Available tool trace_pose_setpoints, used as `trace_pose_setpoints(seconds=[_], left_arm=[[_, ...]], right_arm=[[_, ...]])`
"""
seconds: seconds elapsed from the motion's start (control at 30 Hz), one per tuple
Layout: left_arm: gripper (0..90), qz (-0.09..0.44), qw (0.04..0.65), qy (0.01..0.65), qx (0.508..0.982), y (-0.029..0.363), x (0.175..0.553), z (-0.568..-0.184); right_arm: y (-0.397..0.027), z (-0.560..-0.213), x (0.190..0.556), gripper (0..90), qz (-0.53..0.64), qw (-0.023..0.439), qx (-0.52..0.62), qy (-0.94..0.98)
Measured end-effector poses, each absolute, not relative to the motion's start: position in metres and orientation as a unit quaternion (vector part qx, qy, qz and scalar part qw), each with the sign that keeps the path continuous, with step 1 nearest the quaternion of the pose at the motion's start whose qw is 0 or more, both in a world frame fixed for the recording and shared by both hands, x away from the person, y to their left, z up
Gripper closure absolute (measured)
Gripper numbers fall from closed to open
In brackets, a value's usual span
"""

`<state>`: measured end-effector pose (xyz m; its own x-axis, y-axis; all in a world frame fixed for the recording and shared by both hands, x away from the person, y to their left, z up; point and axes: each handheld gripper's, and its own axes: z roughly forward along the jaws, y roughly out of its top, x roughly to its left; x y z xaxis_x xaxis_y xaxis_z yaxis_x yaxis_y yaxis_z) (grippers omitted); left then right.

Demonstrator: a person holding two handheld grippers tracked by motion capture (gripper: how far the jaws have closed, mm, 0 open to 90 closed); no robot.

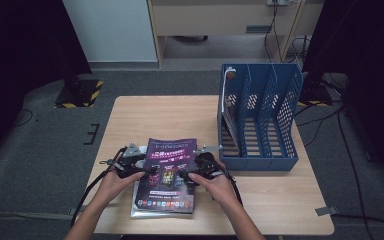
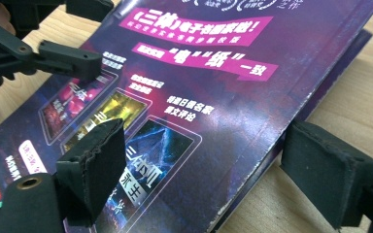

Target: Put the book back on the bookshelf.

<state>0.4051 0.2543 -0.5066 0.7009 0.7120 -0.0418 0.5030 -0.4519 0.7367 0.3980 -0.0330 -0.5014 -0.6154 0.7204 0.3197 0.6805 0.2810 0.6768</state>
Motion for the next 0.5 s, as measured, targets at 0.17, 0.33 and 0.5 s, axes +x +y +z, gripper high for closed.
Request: trace_pose_setpoints(seconds=[0.17, 0.33, 0.5], left_arm=[[24.1, 0.137, 0.378, 0.362, 0.841, 0.255, 0.405, -0.506], [24.1, 0.137, 0.377, 0.361, 0.842, 0.255, 0.405, -0.506], [24.1, 0.139, 0.375, 0.361, 0.842, 0.255, 0.405, -0.506]], right_arm=[[-0.032, -0.491, 0.399, 17.8, 0.411, 0.022, 0.431, 0.803], [-0.028, -0.479, 0.402, 19.8, 0.418, 0.020, 0.417, 0.807], [-0.022, -0.469, 0.405, 21.6, 0.420, 0.021, 0.401, 0.814]])
